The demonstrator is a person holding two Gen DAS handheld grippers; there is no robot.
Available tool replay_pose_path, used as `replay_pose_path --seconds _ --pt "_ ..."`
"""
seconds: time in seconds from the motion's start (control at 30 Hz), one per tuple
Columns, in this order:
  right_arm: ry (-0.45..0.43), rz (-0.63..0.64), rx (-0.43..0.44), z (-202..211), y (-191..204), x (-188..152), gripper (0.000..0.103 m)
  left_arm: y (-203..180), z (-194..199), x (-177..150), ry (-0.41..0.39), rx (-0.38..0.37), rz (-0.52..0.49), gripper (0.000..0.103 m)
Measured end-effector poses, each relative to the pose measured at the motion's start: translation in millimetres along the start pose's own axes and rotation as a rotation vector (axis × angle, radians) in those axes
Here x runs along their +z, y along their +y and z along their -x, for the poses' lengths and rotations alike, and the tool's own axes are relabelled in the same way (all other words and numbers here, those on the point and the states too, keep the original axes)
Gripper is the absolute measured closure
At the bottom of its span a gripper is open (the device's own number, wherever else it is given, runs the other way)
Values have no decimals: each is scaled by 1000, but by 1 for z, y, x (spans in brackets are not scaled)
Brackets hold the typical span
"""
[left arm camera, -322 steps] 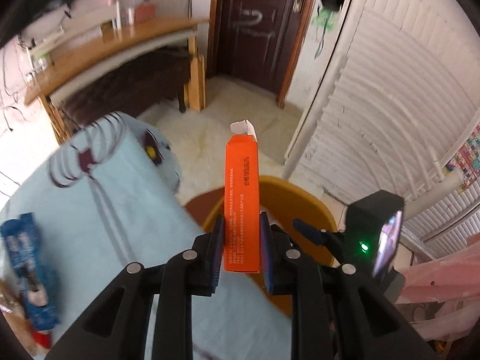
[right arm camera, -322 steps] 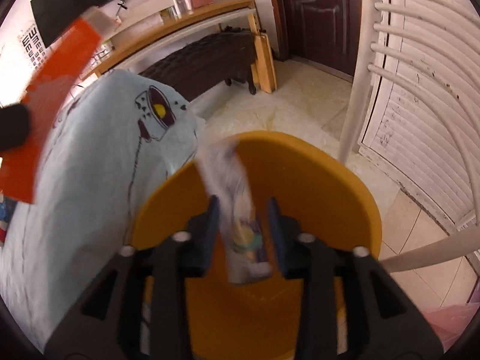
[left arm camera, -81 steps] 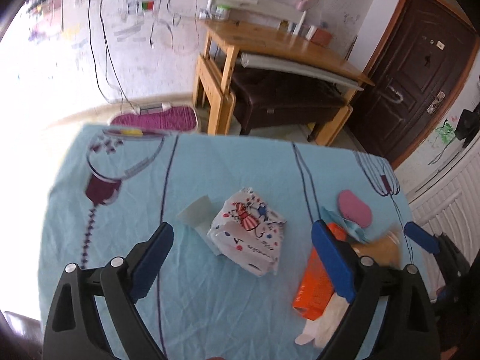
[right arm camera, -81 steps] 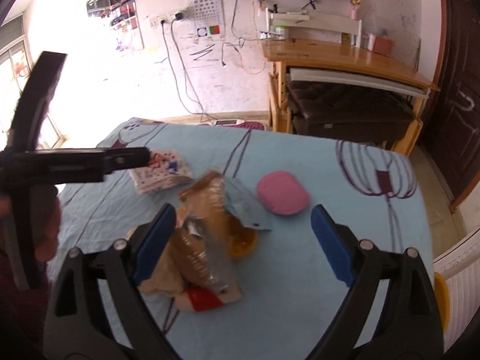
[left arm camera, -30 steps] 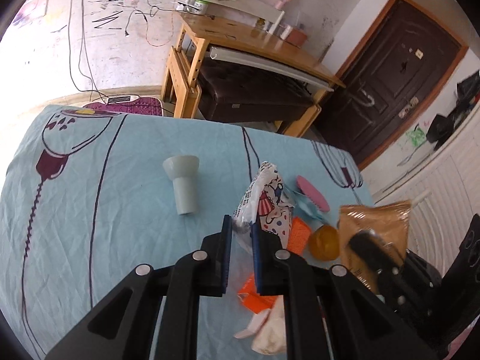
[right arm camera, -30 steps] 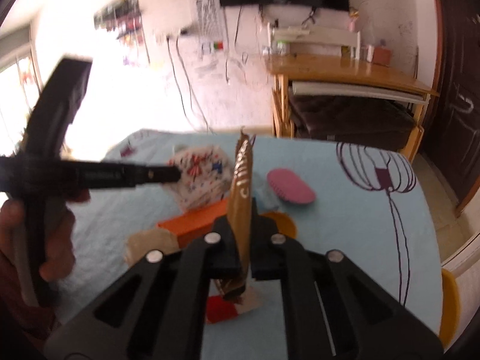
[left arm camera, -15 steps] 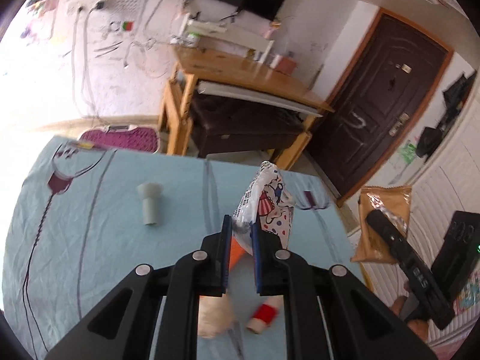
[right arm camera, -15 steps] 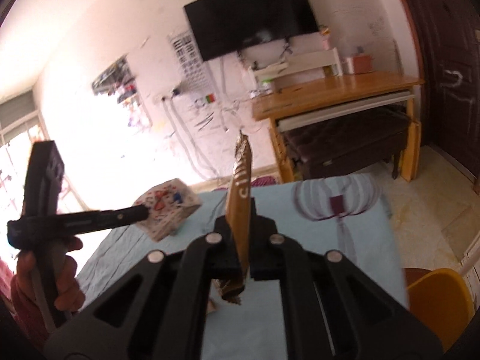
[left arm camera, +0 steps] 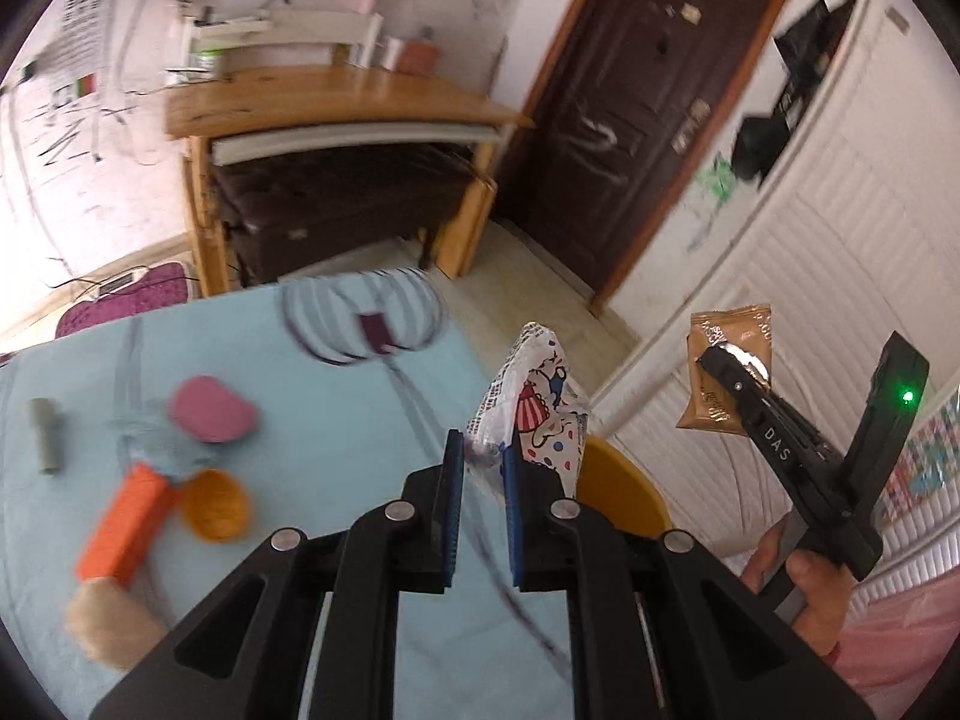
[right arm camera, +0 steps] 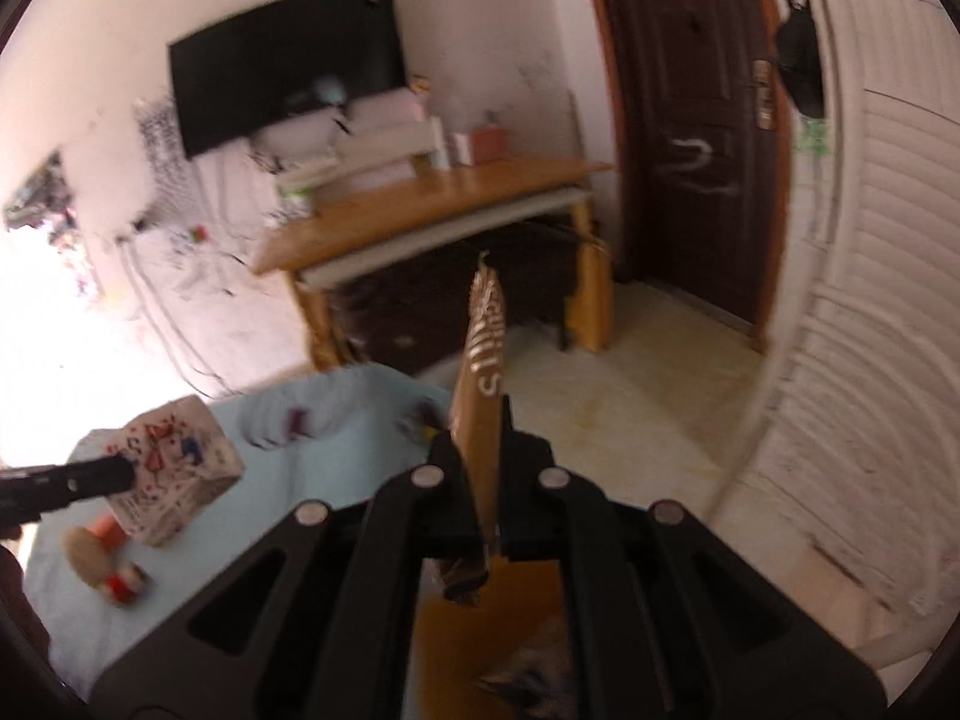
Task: Collect trash
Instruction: 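Carry both items to the yellow bin and open both tools to drop them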
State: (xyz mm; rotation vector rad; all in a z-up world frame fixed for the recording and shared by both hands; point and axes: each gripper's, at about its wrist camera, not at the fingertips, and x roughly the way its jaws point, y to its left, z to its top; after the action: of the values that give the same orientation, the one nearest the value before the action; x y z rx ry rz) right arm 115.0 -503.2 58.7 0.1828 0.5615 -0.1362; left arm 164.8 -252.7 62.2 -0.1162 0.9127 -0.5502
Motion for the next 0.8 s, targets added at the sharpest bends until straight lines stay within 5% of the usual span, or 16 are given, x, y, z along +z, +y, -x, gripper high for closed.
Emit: replay_pose_path --seconds 0.23,0.53,0.57,0.63,0.7,0.8 --pt "155 64 -134 -25 -41 -23 100 -47 -65 -2 121 46 -92 95" --pt "296 184 -166 -51 -31 -52 98 -82 -109 -11 187 103 -154 95" --pt "299 180 -165 -51 -33 -52 96 -84 -112 -14 191 112 -161 95" --pt "293 165 -169 -49 -39 -52 67 -89 -115 -19 201 118 -167 95" --pt "282 160 -169 -46 -41 -50 52 -91 -118 -22 204 126 -177 95" --pt "255 158 -143 -38 -39 -46 52 -95 -123 -27 215 130 -189 95"
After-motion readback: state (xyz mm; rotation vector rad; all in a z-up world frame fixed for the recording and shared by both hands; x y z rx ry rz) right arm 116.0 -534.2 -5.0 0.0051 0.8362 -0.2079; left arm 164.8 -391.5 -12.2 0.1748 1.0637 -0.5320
